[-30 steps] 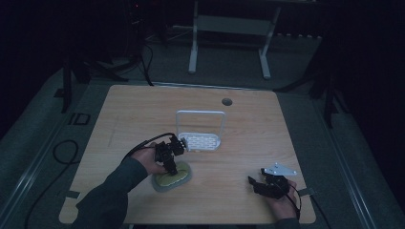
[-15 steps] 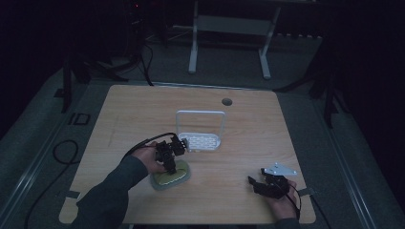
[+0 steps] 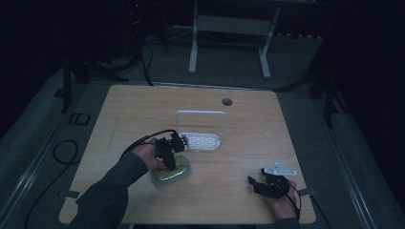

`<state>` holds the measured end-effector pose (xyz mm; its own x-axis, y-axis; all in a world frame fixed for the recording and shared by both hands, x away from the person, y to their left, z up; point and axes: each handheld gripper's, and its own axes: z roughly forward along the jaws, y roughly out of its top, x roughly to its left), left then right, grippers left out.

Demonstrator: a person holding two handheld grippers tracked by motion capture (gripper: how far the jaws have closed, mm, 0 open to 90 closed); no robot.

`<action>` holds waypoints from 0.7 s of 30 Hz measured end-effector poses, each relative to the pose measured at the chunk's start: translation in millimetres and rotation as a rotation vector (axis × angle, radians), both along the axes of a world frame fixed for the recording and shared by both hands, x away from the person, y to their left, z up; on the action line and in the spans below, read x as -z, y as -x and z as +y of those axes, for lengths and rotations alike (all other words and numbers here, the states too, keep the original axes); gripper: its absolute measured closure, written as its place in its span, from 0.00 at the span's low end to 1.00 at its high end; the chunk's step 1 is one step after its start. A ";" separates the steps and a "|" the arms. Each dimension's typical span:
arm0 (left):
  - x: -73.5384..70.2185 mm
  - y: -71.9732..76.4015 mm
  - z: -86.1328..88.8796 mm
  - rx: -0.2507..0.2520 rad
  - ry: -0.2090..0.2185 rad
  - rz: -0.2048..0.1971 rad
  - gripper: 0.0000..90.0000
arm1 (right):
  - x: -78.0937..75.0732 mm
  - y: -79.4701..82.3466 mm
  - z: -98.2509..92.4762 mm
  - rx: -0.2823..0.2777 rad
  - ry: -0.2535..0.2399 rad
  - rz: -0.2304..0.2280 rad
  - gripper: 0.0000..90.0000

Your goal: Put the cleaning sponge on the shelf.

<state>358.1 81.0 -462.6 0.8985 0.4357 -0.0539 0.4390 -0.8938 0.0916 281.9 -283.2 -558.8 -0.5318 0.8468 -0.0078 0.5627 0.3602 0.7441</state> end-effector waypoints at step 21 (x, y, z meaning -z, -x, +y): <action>-17.9 -9.6 -5.4 0.026 0.027 -0.075 0.80 | 0.0 -0.2 0.2 0.000 0.000 0.002 0.37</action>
<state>367.6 75.6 -444.6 0.9113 0.4116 0.0025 0.4068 -0.9015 0.1478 282.1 -283.0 -558.8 -0.5318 0.8469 -0.0066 0.5640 0.3600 0.7432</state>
